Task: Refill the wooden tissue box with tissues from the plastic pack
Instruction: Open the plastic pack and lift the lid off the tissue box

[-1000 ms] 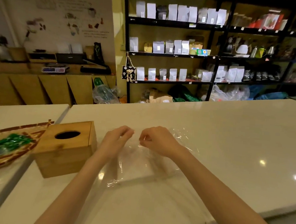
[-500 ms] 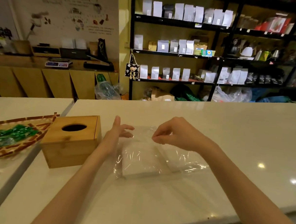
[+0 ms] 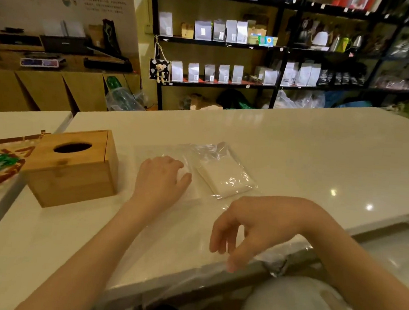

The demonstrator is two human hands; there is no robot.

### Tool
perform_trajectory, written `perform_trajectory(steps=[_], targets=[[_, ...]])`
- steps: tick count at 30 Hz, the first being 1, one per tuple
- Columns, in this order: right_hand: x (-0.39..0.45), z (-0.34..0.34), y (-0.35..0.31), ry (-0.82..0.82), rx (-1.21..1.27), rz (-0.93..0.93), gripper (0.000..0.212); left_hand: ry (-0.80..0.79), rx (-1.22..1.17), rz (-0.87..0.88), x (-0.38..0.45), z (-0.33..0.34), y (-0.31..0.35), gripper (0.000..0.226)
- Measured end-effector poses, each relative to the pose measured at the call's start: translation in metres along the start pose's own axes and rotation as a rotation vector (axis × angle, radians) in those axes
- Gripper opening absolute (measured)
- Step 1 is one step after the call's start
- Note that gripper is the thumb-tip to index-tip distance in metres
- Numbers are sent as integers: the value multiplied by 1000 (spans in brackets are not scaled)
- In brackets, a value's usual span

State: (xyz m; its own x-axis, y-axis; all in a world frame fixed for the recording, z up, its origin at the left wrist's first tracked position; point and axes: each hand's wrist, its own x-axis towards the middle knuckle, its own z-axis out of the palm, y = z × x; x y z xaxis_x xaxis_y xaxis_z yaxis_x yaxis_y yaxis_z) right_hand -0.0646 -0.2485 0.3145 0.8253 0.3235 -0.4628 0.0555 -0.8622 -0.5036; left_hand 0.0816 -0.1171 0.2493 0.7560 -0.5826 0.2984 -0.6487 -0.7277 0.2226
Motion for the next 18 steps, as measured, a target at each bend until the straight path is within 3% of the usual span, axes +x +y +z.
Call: perform_trajectory(steps=[3, 6, 9, 14, 18], targets=[[-5, 2, 7, -26, 40, 12, 38, -15, 53, 29, -17, 10, 16, 85], [-6, -6, 22, 200, 148, 1, 33, -136, 125, -38, -32, 19, 31, 77], [9, -8, 43, 458, 125, 139, 44, -261, 130, -81, -36, 27, 35, 63], [44, 2, 60, 393, -16, 293, 61, -295, 90, -102, -21, 29, 20, 62], [69, -7, 63, 482, 65, 288, 63, -267, 73, -98, -1, 31, 1, 61]])
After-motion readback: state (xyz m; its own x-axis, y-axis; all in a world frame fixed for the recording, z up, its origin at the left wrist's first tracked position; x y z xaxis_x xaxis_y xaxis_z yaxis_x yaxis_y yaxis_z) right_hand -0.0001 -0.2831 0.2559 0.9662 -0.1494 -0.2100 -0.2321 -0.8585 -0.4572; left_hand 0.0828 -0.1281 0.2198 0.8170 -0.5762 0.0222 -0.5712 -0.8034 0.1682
